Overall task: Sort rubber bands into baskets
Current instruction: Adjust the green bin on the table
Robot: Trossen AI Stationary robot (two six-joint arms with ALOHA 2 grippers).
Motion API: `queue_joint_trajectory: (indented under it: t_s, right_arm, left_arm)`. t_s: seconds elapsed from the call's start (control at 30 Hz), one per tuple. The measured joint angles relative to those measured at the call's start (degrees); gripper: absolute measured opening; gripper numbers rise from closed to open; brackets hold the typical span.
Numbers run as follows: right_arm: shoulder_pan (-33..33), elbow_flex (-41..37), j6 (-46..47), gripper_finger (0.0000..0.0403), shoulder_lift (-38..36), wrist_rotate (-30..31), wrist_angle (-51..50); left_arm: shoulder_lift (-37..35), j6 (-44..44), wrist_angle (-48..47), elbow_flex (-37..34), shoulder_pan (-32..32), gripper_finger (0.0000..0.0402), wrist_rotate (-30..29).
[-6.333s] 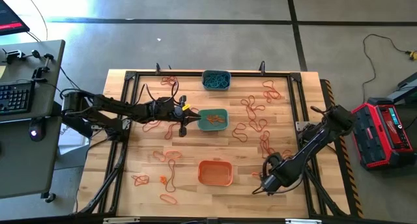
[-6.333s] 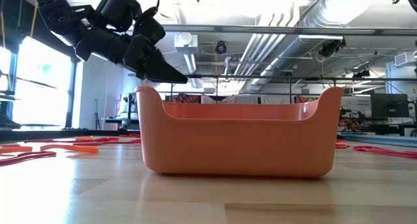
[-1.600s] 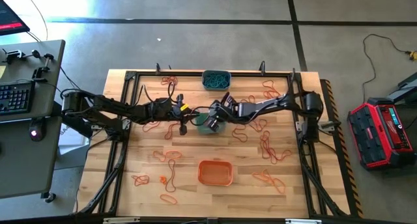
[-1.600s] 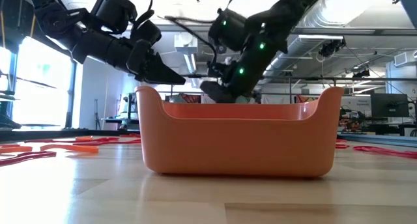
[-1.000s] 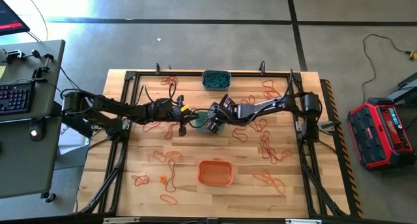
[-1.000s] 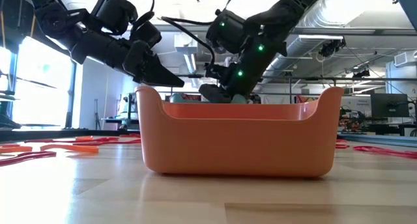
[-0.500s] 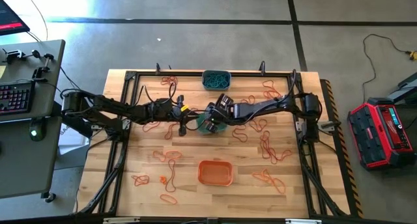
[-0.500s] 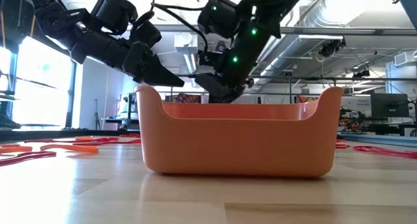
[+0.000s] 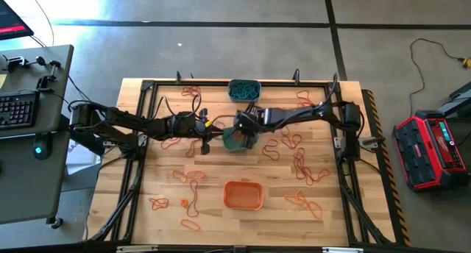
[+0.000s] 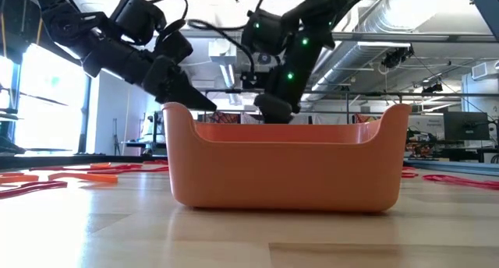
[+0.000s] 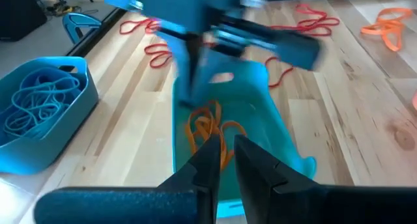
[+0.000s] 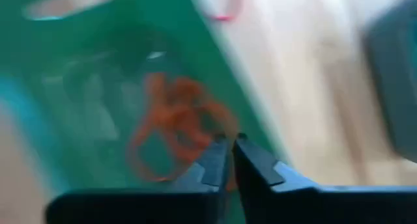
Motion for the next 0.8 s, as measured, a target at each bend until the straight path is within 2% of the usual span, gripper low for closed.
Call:
queue_joint_trajectory:
  t_s: [0.13,0.27,0.37,0.5,0.6,0.8]
  right_arm:
    - [-2.4,0.0,0.3,0.0010,0.0,1.4,0.8]
    - [-3.8,0.0,4.6,0.0004,0.0,1.9,-2.4]
    - [-3.8,0.0,8.1,0.0002,0.0,4.5,-4.5]
    - [-2.8,0.0,12.6,0.0001,0.0,5.3,-5.5]
    - [-1.2,0.8,12.7,0.0001,-0.2,8.1,-6.1]
    - [0.9,3.3,13.6,0.0000,-3.4,9.9,-10.9]
  left_arm:
    - [0.0,-0.1,-0.2,0.0,0.0,0.0035,0.3]
    - [0.0,-1.3,-2.9,0.0,0.0,0.0035,4.2]
    - [0.0,-3.0,-5.6,0.0,-0.6,0.0035,6.2]
    - [0.4,-3.0,-7.2,0.0,-2.6,0.0035,6.0]
    - [1.5,-3.0,-7.2,0.0,-3.1,0.0035,2.6]
    - [5.0,-8.2,-6.5,0.0,-2.4,0.0035,-9.5]
